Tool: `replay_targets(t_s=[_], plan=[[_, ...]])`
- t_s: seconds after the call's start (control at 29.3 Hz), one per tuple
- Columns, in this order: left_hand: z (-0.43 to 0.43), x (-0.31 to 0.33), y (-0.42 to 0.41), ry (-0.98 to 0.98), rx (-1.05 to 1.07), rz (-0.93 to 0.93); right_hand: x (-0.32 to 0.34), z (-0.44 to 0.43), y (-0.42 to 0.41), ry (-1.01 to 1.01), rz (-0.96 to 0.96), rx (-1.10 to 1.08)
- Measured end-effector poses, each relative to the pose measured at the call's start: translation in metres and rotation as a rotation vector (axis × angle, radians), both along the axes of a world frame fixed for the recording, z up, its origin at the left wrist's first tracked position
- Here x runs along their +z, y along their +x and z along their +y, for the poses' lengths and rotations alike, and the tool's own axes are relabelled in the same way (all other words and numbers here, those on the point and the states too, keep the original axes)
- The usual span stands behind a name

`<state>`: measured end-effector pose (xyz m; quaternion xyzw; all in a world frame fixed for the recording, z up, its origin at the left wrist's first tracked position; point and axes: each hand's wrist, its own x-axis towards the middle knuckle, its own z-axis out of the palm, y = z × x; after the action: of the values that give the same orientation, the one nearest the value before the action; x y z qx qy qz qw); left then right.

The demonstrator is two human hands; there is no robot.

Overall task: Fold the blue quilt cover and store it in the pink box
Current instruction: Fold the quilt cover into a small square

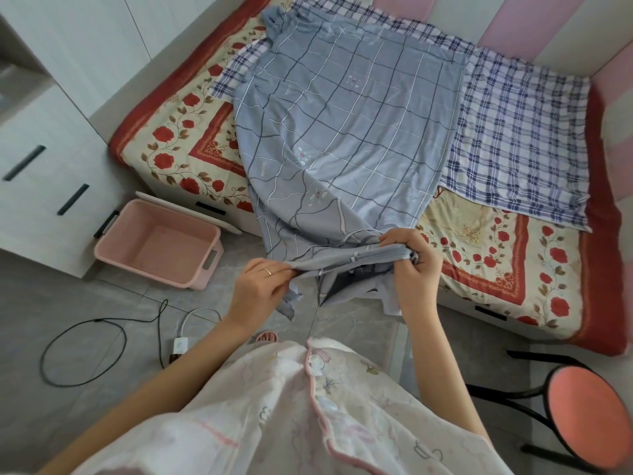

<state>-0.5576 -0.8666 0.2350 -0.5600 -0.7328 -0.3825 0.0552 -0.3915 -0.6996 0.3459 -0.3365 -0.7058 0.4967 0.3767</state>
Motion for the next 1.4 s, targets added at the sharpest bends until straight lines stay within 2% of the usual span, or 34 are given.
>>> replay_targets(t_s=[0.14, 0.31, 0.41, 0.48, 0.62, 0.75, 0.85, 1.09, 1.26, 1.33, 1.4], plan=[[0.001, 0.011, -0.001, 0.051, 0.098, -0.206, 0.002, 0.003, 0.000, -0.021, -0.029, -0.016], [0.006, 0.030, -0.008, 0.072, 0.134, -0.252, 0.017, 0.022, -0.007, 0.012, -0.174, -0.047], [0.017, 0.055, -0.025, 0.107, 0.158, -0.219, 0.038, 0.038, -0.019, 0.055, -0.236, -0.045], [0.025, 0.068, -0.036, 0.098, 0.164, -0.227, 0.050, 0.041, -0.028, 0.052, -0.192, -0.030], [0.048, 0.069, -0.046, -0.046, 0.168, -0.279, 0.080, 0.033, -0.051, 0.033, -0.060, 0.058], [0.064, 0.051, -0.076, -0.118, 0.342, -0.345, 0.103, 0.040, -0.063, 0.034, 0.015, 0.077], [0.060, 0.053, -0.093, -0.086, 0.399, -0.398, 0.108, 0.053, -0.055, 0.035, 0.048, 0.057], [0.063, 0.088, -0.135, -0.193, 0.195, -0.476, 0.102, 0.085, -0.060, 0.001, 0.053, -0.116], [0.064, 0.110, -0.150, -0.192, 0.144, -0.465, 0.102, 0.107, -0.069, -0.011, 0.061, -0.175], [0.061, 0.116, -0.157, -0.262, 0.112, -0.411, 0.103, 0.111, -0.076, 0.003, 0.056, -0.176], [0.058, 0.122, -0.166, -0.353, 0.122, -0.270, 0.105, 0.116, -0.081, 0.005, 0.062, -0.185]])
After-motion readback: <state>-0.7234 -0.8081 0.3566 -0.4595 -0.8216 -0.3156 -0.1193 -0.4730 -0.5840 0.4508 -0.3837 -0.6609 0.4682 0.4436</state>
